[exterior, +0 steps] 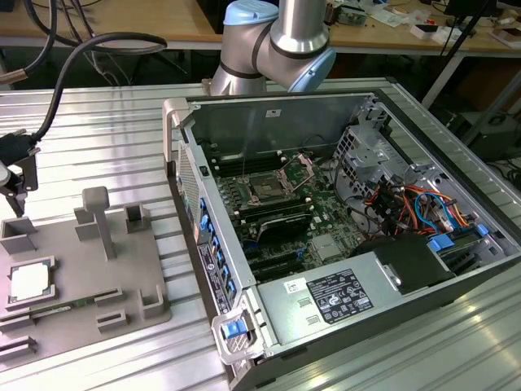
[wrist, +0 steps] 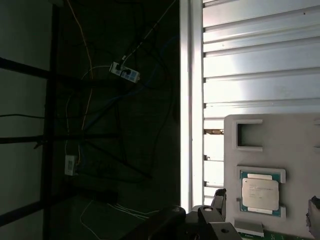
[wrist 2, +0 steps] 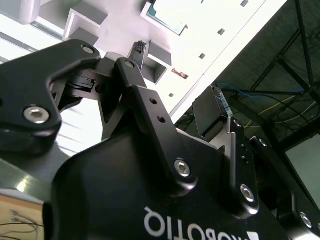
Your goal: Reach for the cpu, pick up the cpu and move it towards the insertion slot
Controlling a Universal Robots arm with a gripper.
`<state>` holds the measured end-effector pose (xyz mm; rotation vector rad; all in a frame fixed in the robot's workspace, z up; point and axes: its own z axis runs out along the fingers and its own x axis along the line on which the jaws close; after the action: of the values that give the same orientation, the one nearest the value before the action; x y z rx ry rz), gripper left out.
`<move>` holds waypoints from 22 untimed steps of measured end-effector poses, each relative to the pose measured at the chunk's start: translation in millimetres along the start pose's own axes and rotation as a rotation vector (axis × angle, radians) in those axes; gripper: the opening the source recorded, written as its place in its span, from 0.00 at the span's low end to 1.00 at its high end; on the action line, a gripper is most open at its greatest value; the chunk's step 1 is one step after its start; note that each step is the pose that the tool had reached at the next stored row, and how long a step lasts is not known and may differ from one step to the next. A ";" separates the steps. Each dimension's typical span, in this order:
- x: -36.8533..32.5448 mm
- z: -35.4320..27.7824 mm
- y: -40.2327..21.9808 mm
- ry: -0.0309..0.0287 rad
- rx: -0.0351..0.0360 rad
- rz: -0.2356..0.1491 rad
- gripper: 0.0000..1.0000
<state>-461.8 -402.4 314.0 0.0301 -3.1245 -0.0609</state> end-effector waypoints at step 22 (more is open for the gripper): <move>0.4 16.6 -8.4 0.0000 -0.0001 0.000 0.66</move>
<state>-462.3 -410.1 297.1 0.0299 -3.1245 -0.0610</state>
